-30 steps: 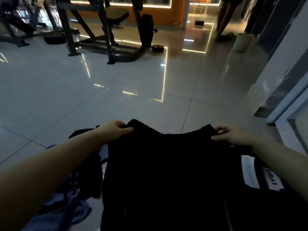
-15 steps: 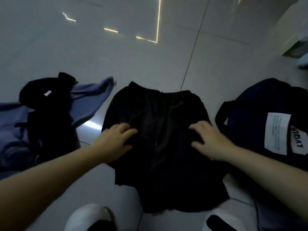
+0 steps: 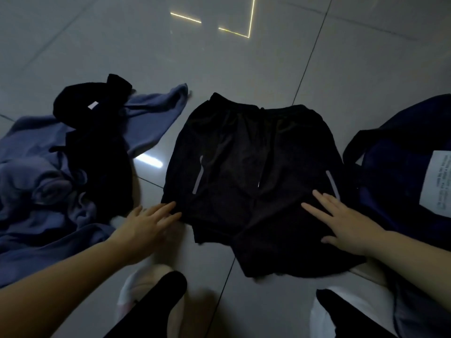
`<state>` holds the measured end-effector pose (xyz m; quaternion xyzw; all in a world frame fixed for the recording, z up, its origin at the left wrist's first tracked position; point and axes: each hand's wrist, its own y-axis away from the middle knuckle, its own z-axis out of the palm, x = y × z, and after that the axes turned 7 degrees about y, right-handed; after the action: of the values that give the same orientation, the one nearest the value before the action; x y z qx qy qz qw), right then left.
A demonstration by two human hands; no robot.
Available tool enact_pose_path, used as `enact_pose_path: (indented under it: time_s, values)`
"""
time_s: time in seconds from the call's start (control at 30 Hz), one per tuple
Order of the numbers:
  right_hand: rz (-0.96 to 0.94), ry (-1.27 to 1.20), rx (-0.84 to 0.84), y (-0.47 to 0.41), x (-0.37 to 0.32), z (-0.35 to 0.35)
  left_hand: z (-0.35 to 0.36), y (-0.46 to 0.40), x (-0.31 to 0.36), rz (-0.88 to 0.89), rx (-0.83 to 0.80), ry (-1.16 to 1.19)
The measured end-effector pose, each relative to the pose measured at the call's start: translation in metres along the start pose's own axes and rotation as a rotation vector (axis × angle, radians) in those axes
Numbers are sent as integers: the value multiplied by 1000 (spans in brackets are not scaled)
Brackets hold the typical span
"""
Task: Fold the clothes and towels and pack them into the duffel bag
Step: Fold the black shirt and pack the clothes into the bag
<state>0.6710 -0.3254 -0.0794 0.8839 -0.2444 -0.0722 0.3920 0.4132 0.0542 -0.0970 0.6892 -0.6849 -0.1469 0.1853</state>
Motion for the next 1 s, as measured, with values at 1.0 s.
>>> enact_pose_path:
  time_s: [1.0]
  values:
    - [-214, -84, 121, -23, -95, -68, -31, -28, 36, 265, 495, 195]
